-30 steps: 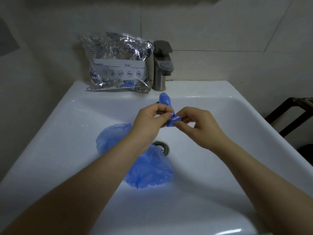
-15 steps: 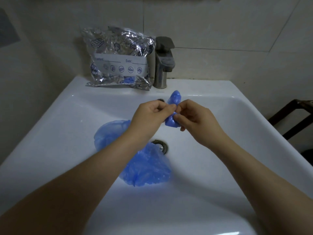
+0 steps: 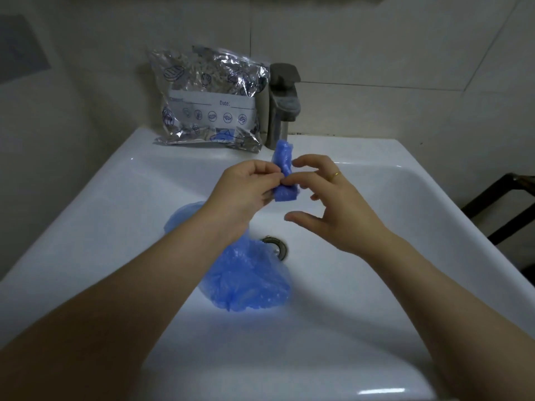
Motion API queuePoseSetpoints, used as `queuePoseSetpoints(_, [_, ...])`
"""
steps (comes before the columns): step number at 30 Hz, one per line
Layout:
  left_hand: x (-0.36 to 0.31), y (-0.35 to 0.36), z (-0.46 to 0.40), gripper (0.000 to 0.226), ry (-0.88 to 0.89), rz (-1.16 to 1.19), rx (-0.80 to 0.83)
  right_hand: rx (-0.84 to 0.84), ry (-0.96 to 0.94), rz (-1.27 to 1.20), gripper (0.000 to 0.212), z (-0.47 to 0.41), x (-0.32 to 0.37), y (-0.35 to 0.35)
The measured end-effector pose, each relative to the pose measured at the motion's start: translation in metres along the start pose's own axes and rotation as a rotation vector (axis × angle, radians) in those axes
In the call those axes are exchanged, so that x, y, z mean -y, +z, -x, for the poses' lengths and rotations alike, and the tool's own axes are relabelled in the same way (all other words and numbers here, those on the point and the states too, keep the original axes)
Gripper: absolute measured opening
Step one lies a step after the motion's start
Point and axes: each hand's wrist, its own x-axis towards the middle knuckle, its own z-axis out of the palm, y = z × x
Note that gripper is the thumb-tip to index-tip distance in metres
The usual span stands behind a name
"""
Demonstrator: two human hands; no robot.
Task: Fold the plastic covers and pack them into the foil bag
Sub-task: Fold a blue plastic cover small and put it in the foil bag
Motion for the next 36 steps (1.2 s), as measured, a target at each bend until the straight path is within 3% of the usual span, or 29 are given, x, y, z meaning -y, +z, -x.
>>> queuePoseSetpoints(5, [0.0,0.002,0.003,0.014,-0.123,0.134,0.099,-0.152,-0.106,0.124,0.025,-0.004,0.004,0.0])
queuePoseSetpoints(9, [0.0,0.004,0.004,0.017,-0.252,0.236,0.15,-0.137,-0.095,0.027,0.031,-0.003,0.0,-0.002])
queuePoseSetpoints(13, [0.005,0.0,0.0,0.018,-0.306,0.176,0.109,-0.062,-0.067,-0.038,0.034,-0.004,-0.004,0.0])
queuePoseSetpoints(16, [0.008,-0.001,-0.001,0.012,-0.264,0.075,0.084,0.001,-0.048,-0.051,0.033,-0.004,-0.003,0.0])
queuePoseSetpoints(20, [0.013,0.001,-0.001,0.009,-0.203,0.012,0.075,0.035,0.166,-0.191,0.016,-0.004,-0.001,-0.002])
queuePoseSetpoints(27, [0.015,0.001,-0.001,0.017,-0.104,-0.187,0.149,-0.027,0.389,-0.365,0.008,-0.005,0.0,0.001])
queuePoseSetpoints(31, [0.016,0.001,0.0,0.023,0.028,-0.29,0.16,-0.085,0.55,-0.646,0.003,-0.005,0.002,0.006])
queuePoseSetpoints(36, [0.015,0.008,0.005,0.016,0.008,-0.224,0.226,-0.099,0.586,-0.682,0.022,-0.004,0.0,0.003])
